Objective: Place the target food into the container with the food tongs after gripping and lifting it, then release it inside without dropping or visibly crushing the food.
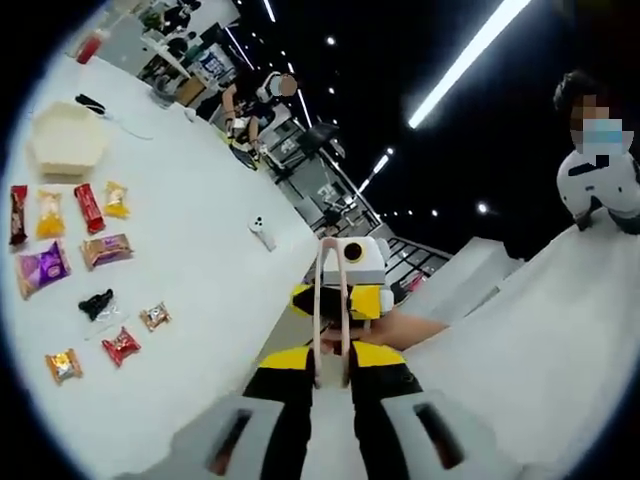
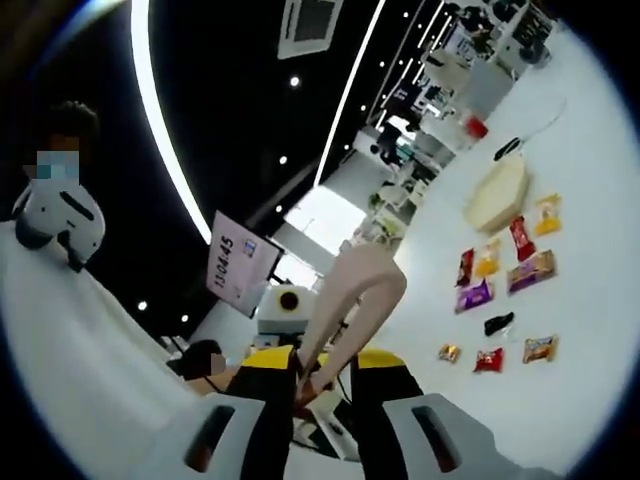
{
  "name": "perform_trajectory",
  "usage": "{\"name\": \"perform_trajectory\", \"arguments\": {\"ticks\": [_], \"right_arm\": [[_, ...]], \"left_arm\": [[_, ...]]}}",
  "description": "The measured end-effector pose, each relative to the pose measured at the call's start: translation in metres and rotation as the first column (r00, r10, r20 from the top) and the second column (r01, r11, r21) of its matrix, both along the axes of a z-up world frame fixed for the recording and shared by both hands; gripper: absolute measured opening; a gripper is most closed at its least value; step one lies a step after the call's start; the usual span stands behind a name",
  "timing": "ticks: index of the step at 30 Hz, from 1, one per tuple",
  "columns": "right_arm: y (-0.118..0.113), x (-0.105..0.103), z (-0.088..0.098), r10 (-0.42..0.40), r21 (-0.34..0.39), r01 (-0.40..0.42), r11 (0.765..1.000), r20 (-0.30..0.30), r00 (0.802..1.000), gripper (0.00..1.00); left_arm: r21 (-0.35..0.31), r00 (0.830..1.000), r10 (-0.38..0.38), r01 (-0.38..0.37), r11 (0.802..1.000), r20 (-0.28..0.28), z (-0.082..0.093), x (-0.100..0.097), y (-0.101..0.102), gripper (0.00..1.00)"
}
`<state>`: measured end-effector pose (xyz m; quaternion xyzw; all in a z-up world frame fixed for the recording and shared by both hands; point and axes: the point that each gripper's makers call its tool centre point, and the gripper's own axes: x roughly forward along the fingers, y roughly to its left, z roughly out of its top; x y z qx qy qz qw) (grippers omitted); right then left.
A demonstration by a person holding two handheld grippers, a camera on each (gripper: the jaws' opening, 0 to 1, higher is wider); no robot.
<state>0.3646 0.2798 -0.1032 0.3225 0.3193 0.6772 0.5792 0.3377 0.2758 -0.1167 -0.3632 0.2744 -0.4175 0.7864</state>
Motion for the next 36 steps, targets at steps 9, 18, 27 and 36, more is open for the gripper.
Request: {"name": "perform_trajectory", "arguments": {"ticks": [9, 18, 27, 36], "right_arm": [[-0.001, -0.006, 0.001, 0.053, -0.016, -0.054, 0.998, -0.050, 0.997, 0.19], [0.000, -0.004, -0.004, 0.040, -0.042, -0.036, 0.998, 0.098, 0.994, 0.20], [0.000, 0.003, -0.010, -0.019, -0.048, 0.027, 0.998, 0.170, 0.985, 0.21], [-0.001, 0.014, 0.003, -0.107, 0.022, 0.105, 0.994, 0.263, 0.959, 0.23]], "left_arm": [[-0.018, 0.999, -0.026, 0.026, 0.999, -0.021, -0.004, -0.002, -0.003, 0.18], [0.065, 0.998, 0.030, -0.034, 0.997, 0.062, -0.014, 0.005, -0.001, 0.27], [0.153, 0.989, 0.091, -0.108, 0.982, 0.113, -0.025, 0.012, 0.010, 0.34], [0.127, 0.976, 0.157, -0.177, 0.976, 0.154, -0.016, 0.019, 0.020, 0.31]]}}
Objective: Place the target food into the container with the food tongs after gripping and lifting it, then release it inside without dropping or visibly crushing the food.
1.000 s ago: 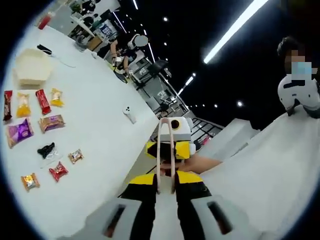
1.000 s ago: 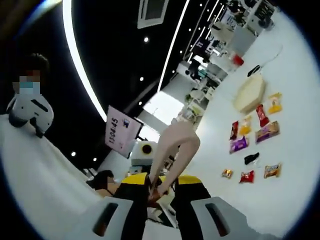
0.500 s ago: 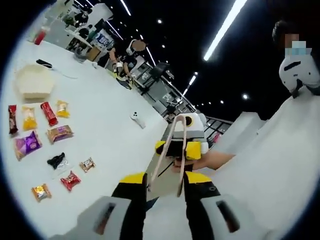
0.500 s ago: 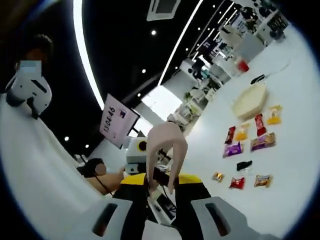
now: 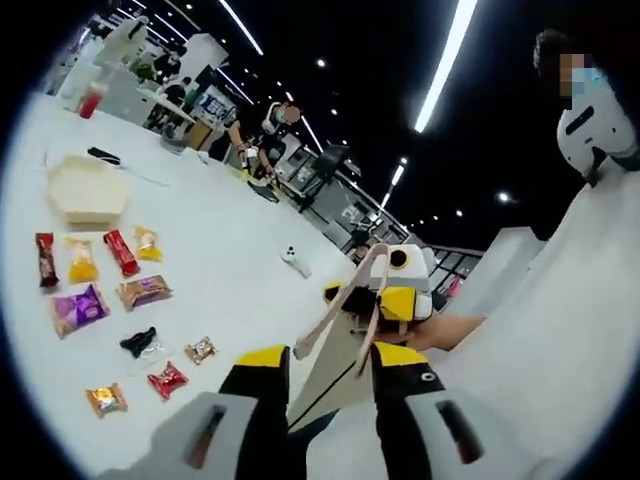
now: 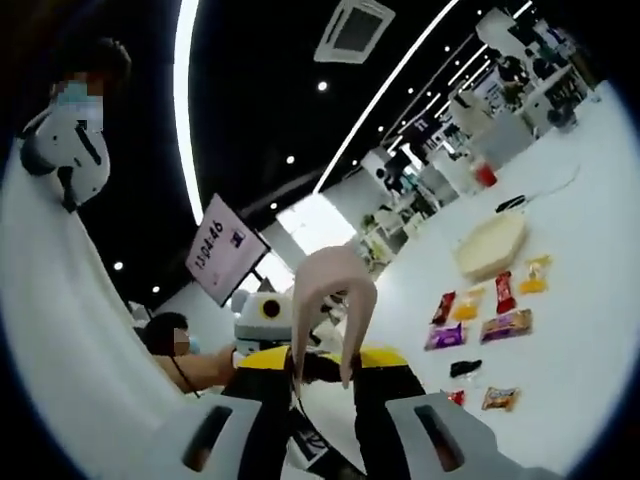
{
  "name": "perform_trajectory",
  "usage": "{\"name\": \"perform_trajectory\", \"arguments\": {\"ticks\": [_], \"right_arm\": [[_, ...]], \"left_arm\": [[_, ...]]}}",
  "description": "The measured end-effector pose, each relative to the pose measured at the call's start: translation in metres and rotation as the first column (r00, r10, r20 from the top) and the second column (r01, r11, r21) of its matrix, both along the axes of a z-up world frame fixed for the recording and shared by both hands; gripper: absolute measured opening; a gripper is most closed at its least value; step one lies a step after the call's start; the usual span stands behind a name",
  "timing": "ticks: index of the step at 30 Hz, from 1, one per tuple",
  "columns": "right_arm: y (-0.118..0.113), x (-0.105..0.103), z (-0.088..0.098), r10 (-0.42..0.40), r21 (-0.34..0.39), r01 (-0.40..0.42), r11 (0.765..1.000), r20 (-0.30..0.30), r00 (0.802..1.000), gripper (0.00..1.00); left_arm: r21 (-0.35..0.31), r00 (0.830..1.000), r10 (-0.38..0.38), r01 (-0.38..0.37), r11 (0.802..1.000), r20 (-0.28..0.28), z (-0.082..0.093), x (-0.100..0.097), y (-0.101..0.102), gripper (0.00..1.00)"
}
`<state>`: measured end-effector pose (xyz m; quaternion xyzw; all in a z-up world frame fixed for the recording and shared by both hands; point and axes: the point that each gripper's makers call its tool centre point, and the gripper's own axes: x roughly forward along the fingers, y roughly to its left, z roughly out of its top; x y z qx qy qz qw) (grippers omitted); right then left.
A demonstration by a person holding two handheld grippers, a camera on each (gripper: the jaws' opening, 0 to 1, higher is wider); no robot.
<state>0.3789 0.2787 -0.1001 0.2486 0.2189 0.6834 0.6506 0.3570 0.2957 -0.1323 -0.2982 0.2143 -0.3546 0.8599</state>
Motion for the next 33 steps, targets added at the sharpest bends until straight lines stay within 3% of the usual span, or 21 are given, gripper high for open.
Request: {"name": "perform_trajectory", "arguments": {"ticks": [4, 13, 33], "right_arm": [[-0.001, 0.002, 0.005, -0.003, 0.018, 0.003, 1.000, 0.004, 1.000, 0.23], [0.002, -0.005, 0.013, 0.039, 0.027, -0.040, 0.999, 0.035, 0.999, 0.22], [0.005, -0.018, 0.003, 0.126, -0.026, -0.124, 0.992, 0.093, 0.988, 0.21]], "left_arm": [[-0.027, 1.000, -0.005, 0.005, 1.000, 0.014, 0.006, 0.001, -0.001, 0.29], [-0.009, 0.999, -0.036, 0.037, 0.999, 0.040, 0.014, -0.003, 0.003, 0.27], [0.061, 0.994, -0.096, 0.093, 0.994, 0.049, 0.013, -0.010, 0.009, 0.24]]}}
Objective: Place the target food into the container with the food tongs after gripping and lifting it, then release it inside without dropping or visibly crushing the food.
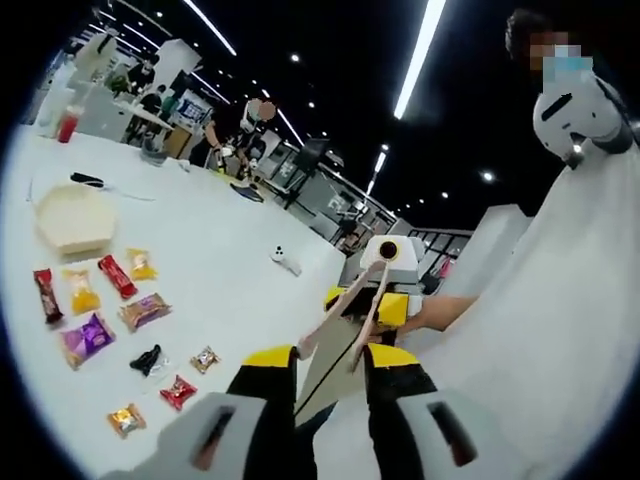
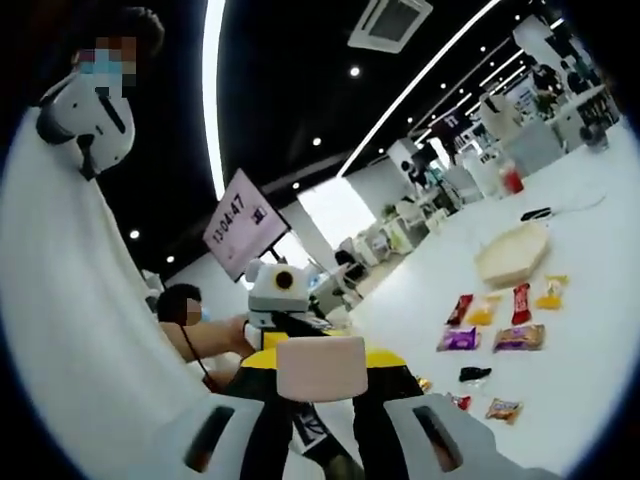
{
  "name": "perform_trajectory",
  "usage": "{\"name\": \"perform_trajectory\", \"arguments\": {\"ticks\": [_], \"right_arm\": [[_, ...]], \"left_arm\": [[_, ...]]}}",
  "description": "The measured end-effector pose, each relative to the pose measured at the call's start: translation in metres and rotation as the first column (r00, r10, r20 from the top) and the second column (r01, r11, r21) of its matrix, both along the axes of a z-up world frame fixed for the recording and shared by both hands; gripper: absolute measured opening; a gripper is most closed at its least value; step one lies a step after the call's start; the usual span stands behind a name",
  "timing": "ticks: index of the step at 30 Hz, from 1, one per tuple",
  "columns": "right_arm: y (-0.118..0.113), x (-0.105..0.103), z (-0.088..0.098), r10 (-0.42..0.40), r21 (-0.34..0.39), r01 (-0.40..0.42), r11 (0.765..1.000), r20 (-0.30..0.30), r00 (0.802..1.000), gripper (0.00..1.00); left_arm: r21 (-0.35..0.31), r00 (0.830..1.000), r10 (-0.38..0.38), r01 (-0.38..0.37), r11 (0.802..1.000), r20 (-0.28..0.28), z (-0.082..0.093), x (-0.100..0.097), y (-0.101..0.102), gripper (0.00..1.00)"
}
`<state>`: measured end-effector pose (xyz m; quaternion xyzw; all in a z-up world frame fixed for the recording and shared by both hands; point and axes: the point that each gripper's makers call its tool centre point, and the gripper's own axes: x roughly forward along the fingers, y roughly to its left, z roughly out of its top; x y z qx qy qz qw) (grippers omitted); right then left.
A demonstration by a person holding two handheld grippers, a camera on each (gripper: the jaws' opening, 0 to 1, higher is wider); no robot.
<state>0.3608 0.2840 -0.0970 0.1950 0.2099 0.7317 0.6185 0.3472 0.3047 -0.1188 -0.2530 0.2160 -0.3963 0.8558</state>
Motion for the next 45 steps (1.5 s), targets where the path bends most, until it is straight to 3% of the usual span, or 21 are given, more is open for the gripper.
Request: {"name": "perform_trajectory", "arguments": {"ticks": [22, 45], "right_arm": [[0.000, -0.011, -0.007, 0.047, -0.046, -0.045, 0.998, 0.041, 0.998, 0.23], [0.004, -0.021, -0.009, 0.065, -0.041, -0.064, 0.997, 0.018, 0.998, 0.24]], "left_arm": [[0.060, 0.997, -0.078, 0.078, 0.995, -0.002, -0.006, -0.005, -0.014, 0.24], [0.077, 0.998, -0.061, 0.063, 0.995, -0.020, -0.007, -0.013, -0.017, 0.24]]}}
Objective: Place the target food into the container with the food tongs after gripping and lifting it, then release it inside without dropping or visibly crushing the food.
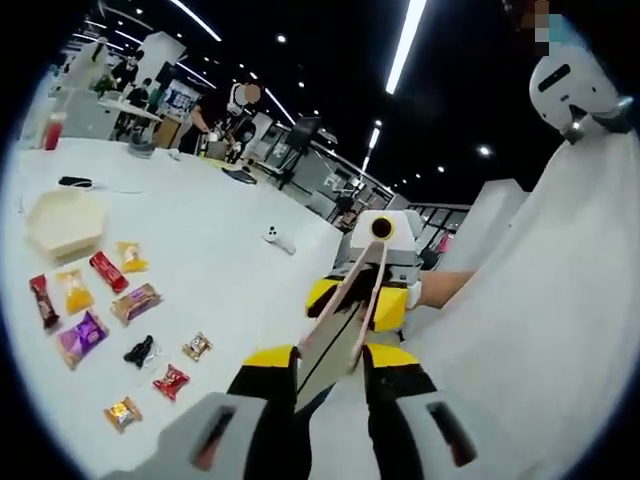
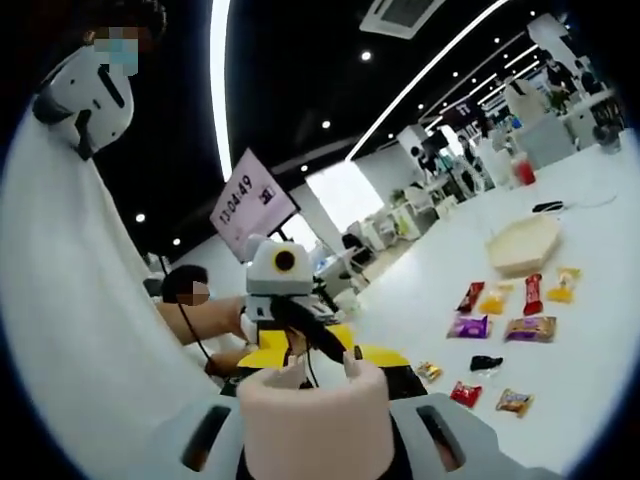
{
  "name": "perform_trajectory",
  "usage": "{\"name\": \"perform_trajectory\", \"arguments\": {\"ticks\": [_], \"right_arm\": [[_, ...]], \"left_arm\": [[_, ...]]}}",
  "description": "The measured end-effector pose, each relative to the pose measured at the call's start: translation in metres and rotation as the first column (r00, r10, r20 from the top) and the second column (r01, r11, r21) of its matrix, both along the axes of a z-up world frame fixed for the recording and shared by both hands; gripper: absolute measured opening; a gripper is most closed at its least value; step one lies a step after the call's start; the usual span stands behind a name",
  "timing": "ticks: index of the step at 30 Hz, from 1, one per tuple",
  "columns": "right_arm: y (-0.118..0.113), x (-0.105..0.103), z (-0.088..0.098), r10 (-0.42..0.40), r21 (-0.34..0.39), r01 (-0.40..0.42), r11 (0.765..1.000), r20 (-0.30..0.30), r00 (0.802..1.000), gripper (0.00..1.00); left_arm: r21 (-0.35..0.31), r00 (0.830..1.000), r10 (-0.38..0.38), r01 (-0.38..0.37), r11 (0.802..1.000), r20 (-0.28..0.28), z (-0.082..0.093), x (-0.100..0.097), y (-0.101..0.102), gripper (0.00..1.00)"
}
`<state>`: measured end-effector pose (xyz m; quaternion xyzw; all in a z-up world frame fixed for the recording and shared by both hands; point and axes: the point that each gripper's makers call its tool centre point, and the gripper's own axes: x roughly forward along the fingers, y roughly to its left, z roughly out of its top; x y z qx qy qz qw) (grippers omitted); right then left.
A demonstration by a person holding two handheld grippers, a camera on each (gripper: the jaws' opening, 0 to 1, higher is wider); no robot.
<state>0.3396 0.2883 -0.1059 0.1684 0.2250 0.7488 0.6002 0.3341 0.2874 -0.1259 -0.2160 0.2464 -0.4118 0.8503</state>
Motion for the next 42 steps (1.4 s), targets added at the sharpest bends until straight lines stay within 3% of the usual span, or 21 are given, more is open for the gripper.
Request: {"name": "perform_trajectory", "arguments": {"ticks": [27, 42], "right_arm": [[0.0056, -0.0059, 0.0016, 0.035, 0.002, -0.035, 0.999, -0.031, 0.999, 0.25], [0.0067, -0.0082, 0.0026, 0.013, 0.023, -0.012, 1.000, -0.066, 0.998, 0.27]], "left_arm": [[-0.030, 0.999, 0.032, -0.031, 0.999, 0.017, 0.0063, -0.0032, 0.0043, 0.25], [-0.026, 1.000, -0.025, 0.025, 0.999, -0.004, 0.0071, -0.0026, -0.0037, 0.26]]}}
